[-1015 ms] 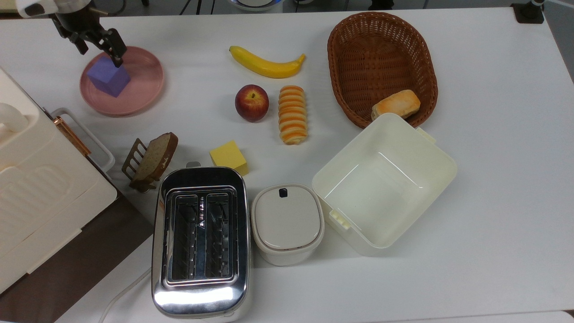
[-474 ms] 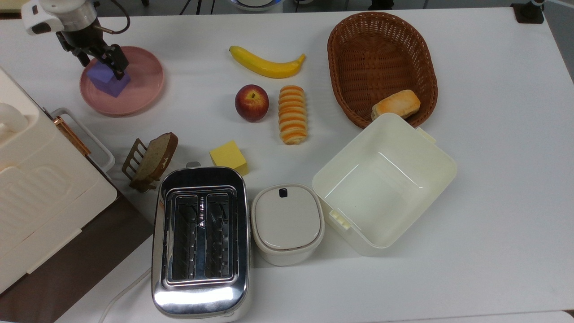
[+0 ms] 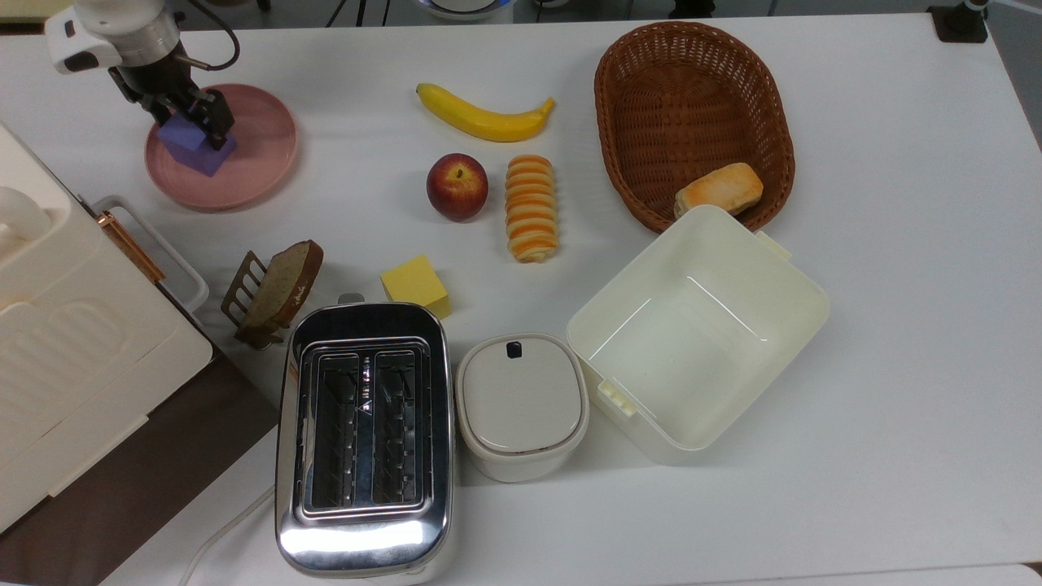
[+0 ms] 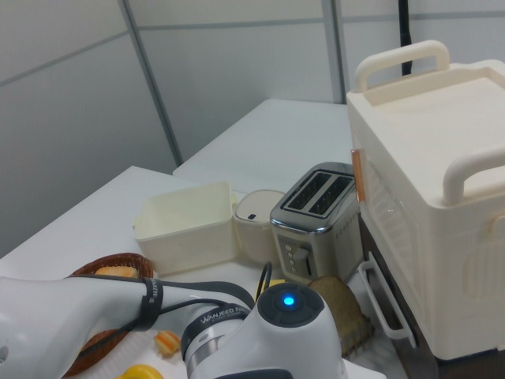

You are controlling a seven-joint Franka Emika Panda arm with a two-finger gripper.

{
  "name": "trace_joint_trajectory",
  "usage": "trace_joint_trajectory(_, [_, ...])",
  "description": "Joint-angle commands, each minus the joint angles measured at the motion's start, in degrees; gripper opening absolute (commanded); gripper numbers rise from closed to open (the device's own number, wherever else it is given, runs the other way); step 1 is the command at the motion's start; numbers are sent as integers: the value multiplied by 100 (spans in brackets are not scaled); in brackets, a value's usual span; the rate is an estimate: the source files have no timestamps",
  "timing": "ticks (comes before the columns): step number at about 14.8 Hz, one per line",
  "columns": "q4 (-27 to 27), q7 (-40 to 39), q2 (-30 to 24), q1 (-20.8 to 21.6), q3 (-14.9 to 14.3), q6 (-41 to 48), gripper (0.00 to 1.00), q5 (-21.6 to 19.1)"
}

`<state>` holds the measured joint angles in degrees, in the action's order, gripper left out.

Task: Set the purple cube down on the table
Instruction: 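Lower the gripper around the purple cube and close on it, then lift the purple cube off the plate and carry it beside the plate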

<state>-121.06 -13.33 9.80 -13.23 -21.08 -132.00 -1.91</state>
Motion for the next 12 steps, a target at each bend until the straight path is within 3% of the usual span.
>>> trace_joint_trajectory(1, [-111, -161, -49, 49, -45, -203, 37, -151])
trace_joint_trajectory(7, [-93, -117, -426, 102, 33, -28, 37, -151])
trace_joint_trajectory(9, [-85, 303, -549, 276, 78, 175, 37, -151])
trace_joint_trajectory(12, [-50, 1068, -655, 480, 551, 289, 38, -99])
